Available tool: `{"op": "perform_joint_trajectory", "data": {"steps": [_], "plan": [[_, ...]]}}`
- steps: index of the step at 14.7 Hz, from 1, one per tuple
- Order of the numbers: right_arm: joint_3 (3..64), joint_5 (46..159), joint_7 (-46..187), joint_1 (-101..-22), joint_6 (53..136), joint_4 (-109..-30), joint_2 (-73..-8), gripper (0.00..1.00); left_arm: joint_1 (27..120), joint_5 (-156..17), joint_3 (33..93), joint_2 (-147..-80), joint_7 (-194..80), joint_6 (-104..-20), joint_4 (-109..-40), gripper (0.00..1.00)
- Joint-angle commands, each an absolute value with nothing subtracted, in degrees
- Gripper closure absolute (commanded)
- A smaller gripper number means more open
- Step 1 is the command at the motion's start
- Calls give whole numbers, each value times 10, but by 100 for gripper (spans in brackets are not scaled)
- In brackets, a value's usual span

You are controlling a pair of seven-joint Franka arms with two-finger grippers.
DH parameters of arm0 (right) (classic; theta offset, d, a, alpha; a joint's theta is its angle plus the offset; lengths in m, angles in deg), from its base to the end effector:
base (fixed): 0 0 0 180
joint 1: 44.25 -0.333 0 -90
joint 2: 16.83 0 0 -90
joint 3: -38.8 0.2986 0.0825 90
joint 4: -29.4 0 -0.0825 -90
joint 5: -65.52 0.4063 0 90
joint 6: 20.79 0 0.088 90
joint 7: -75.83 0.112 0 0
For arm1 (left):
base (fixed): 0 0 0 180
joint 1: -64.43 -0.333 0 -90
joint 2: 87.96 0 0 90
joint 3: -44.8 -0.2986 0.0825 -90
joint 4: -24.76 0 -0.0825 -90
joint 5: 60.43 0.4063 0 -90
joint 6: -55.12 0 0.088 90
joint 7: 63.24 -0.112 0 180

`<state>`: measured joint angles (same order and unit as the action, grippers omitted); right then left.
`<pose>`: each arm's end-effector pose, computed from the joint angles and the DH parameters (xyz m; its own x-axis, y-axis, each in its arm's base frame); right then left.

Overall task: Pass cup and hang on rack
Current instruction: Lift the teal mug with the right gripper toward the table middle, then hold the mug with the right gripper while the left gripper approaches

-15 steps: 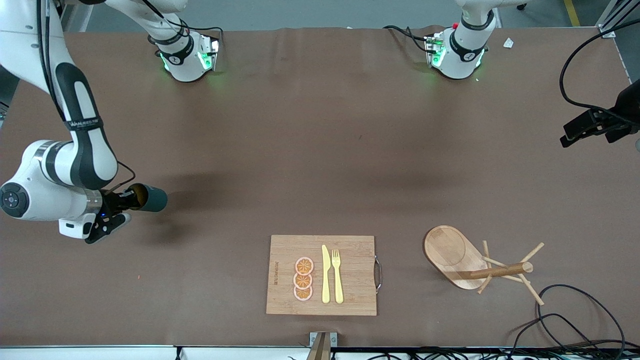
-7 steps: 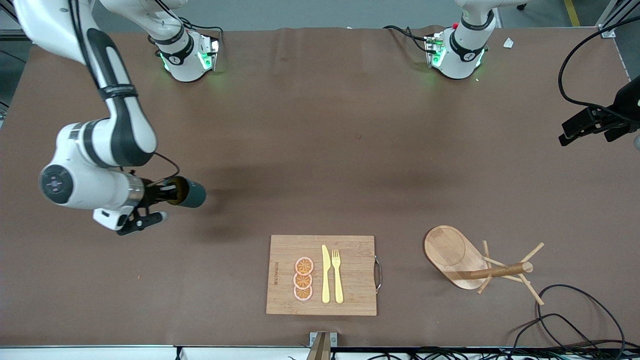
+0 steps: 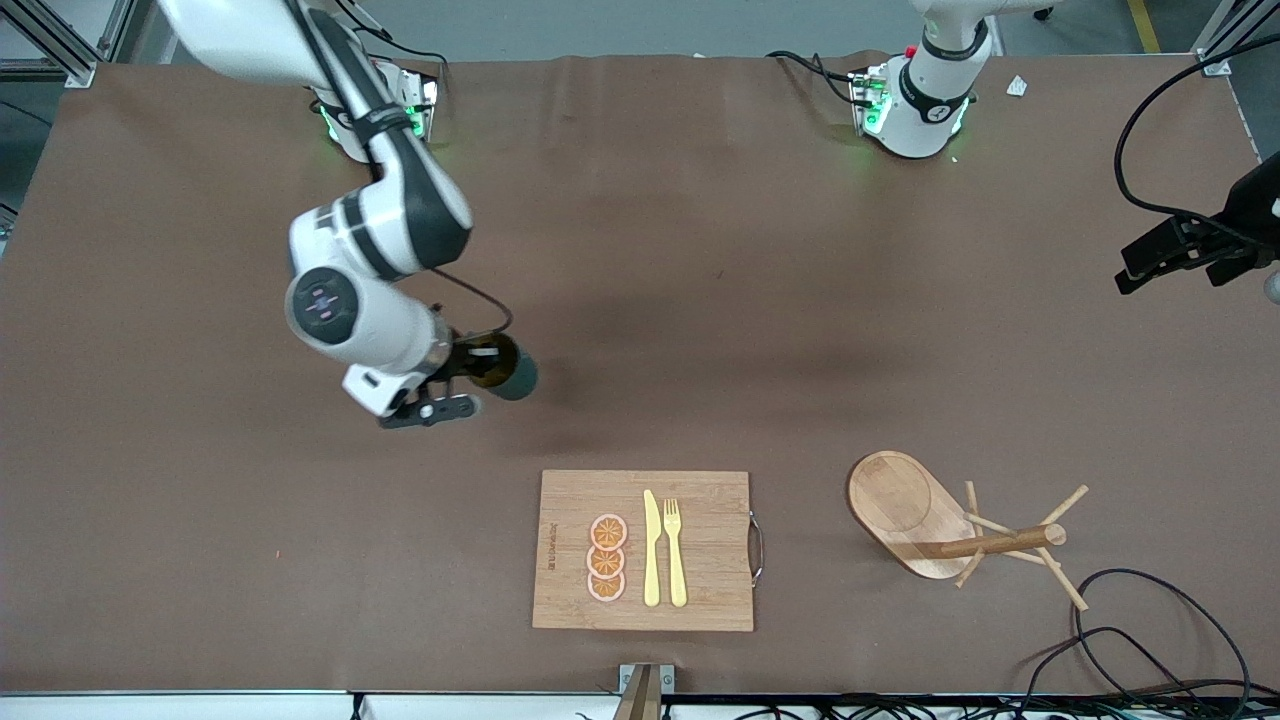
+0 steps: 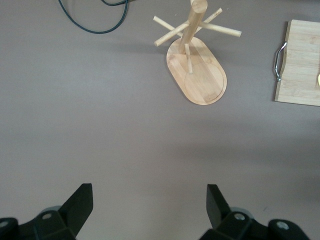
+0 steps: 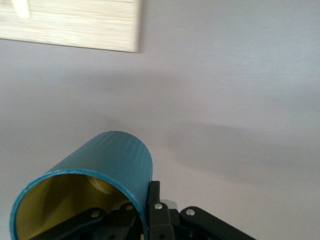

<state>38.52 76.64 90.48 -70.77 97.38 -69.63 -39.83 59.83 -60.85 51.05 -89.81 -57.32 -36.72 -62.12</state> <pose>0.5885 0.3026 0.3133 0.9873 0.1119 -0.1131 0.0960 -0.9858 -0.1375 0.5901 -0.0168 0.6133 0.9958 0.0750 0.0530 0.0742 -0.9971 0.0164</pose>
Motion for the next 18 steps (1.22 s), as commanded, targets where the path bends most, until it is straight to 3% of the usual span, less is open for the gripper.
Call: {"op": "perform_joint_trajectory", "data": {"steps": [1,7,14,18], "plan": [[377,776,943,-751,1018,-708,-407,98,606,-615,513,-905,-566,-379,-616,0],[377,772,997,-824,1088,-702,-456,98,641,-612,513,-926,-563,-393,-615,0],[376,755,1094,-897,1088,-640,-527,98,679,-613,515,-944,-486,-391,-616,0],[374,741,1106,-919,1089,-635,-534,96,701,-615,515,-960,-417,-393,-615,0]]}}
